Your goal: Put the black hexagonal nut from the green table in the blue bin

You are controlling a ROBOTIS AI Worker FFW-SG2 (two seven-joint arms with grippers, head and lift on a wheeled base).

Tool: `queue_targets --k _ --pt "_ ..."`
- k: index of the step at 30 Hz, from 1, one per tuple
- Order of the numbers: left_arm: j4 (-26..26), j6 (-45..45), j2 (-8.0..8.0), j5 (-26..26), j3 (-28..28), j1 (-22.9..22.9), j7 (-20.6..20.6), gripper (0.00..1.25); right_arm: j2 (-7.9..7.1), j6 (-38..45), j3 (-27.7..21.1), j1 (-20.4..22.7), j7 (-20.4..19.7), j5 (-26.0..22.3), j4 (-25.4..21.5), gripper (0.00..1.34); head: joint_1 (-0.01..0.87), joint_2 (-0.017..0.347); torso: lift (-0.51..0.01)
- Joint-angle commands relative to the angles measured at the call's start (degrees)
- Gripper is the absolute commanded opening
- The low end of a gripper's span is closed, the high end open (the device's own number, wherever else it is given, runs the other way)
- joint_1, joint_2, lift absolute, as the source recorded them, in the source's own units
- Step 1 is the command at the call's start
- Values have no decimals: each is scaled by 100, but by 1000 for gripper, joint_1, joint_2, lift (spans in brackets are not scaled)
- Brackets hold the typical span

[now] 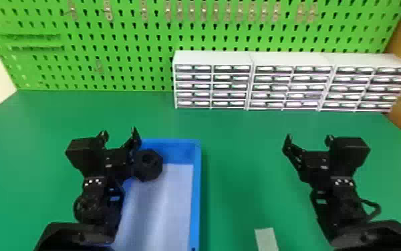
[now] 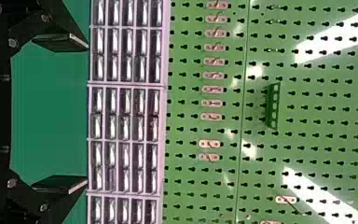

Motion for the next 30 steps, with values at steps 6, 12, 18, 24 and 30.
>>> queue_targets --k 6,12,18,24,30 --pt "0 0 1 0 -25 -24 0 742 17 0 -6 -31 0 -1 15 1058 657 57 -95" --pt "0 0 1 9 -25 -16 0 742 17 0 3 -48 0 7 15 1058 657 57 -95" --pt "0 0 1 9 -25 -7 0 742 9 0 -15 -31 0 7 7 1058 657 57 -95" --pt "0 0 1 9 -17 -7 0 742 9 0 -15 -31 0 7 15 1060 657 57 -95" --pt "0 0 1 9 -17 -7 0 742 9 0 -24 -31 0 7 7 1060 657 57 -95"
